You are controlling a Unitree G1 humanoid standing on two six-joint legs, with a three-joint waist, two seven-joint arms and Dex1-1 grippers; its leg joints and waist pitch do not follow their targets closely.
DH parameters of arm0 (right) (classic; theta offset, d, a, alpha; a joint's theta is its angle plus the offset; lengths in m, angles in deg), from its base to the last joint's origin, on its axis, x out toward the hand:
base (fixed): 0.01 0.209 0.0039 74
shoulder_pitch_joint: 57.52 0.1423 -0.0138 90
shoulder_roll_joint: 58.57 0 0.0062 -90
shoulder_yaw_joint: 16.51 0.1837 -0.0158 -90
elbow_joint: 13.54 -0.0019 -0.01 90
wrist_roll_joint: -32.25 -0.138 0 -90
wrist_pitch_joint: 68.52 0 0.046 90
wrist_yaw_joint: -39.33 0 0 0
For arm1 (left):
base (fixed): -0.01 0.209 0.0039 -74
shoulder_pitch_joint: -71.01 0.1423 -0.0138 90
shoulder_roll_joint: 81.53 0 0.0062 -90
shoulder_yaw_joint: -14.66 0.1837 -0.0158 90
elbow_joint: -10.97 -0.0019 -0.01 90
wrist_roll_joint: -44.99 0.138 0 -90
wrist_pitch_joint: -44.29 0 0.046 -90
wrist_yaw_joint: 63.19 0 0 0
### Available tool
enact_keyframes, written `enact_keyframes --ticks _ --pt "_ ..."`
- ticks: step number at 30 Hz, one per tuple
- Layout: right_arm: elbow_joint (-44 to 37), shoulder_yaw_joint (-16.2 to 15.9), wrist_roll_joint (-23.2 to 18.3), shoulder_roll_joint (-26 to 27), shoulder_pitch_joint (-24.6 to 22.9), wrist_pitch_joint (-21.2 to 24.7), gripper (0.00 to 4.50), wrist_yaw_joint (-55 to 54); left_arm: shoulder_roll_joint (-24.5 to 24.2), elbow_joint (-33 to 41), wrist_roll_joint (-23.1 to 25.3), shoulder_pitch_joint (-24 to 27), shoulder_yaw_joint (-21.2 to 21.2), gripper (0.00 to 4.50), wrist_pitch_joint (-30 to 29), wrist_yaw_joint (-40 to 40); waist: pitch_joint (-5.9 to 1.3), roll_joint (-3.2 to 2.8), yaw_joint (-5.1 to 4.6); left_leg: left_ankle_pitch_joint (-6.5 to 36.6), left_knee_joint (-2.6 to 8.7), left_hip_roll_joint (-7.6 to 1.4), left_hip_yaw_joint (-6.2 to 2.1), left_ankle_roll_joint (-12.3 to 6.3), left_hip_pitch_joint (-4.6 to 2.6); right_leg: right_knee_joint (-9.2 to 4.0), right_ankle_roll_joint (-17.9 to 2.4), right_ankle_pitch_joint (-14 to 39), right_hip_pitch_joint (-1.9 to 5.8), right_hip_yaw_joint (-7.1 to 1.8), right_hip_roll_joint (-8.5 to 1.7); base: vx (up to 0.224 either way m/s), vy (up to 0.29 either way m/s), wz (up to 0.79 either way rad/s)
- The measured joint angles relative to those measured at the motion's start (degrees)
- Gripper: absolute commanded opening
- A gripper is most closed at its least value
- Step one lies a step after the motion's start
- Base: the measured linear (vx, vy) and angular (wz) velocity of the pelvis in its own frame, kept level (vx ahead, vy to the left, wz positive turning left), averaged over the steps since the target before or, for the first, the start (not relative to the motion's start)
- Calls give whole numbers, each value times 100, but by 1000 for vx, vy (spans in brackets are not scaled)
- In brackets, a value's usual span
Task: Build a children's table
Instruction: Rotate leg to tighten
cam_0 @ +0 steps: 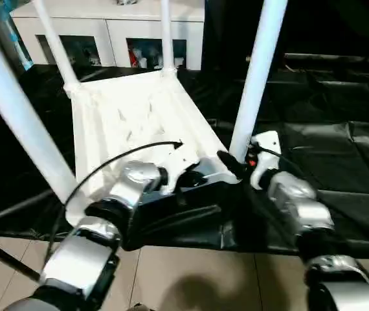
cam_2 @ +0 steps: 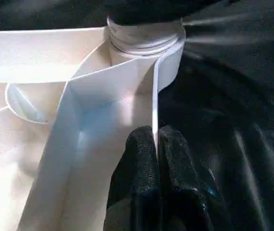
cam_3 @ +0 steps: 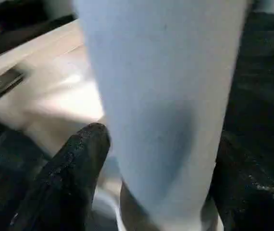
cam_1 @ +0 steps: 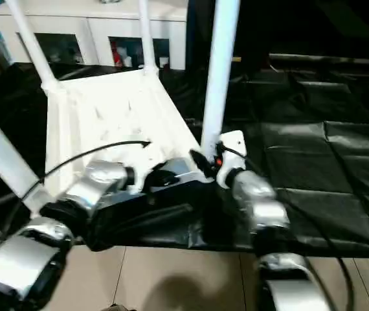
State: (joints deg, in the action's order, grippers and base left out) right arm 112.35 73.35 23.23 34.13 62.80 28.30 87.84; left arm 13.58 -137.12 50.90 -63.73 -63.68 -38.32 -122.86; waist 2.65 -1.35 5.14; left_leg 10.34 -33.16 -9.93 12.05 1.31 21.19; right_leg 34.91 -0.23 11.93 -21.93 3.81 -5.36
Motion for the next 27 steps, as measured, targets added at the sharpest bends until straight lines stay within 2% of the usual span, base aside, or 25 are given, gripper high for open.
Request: enact_keyframes --ticks 6,10,11,14,19,22,24,27 --pt "-226 -477 -21 -550 -121 183 312 1384 -388 326 -174 158 97 0 66 -1168 0 26 90 0 1 -8 0 -6 13 -2 -3 38 -7 8 6 0 0 0" --pt "-208 -603 -3 -654 -169 283 312 1756 -518 435 -194 177 129 0 47 -1576 14 71 140 3 0 -8 2 -7 24 -2 -10 43 -17 8 4 0 0 0" --pt "-208 -608 -11 -674 -168 293 299 1827 -534 455 -195 181 134 0 37 -1622 20 84 143 3 -1 -8 2 -7 24 -1 -10 43 -16 8 3 0 0 0" --pt "-206 -648 -36 -733 -154 318 278 1959 -551 578 -195 220 158 0 -25 -1686 30 104 150 3 -4 -7 2 -5 23 0 -10 43 -16 7 2 0 0 0" --pt "-215 -647 -80 -727 -146 398 266 2036 -563 717 -212 291 160 0 -100 -1712 30 103 148 11 -3 -8 2 8 21 3 -11 43 -16 8 2 0 0 0" --pt "-366 -642 -106 -720 -246 450 265 2033 -552 773 -213 329 161 0 -96 -1699 26 95 159 11 -3 -8 2 7 22 2 -12 43 -16 8 2 0 0 0" --pt "-560 -580 -138 -715 -407 546 265 1920 -469 697 -167 322 164 0 9 -1564 19 81 202 12 -4 -6 2 9 18 1 -14 45 -9 7 1 0 0 0" --pt "-591 -436 -113 -624 -528 585 264 1417 -285 408 -49 233 166 0 88 -1146 5 59 233 20 -7 -4 8 28 -25 2 -17 44 37 -3 -1 0 0 0"
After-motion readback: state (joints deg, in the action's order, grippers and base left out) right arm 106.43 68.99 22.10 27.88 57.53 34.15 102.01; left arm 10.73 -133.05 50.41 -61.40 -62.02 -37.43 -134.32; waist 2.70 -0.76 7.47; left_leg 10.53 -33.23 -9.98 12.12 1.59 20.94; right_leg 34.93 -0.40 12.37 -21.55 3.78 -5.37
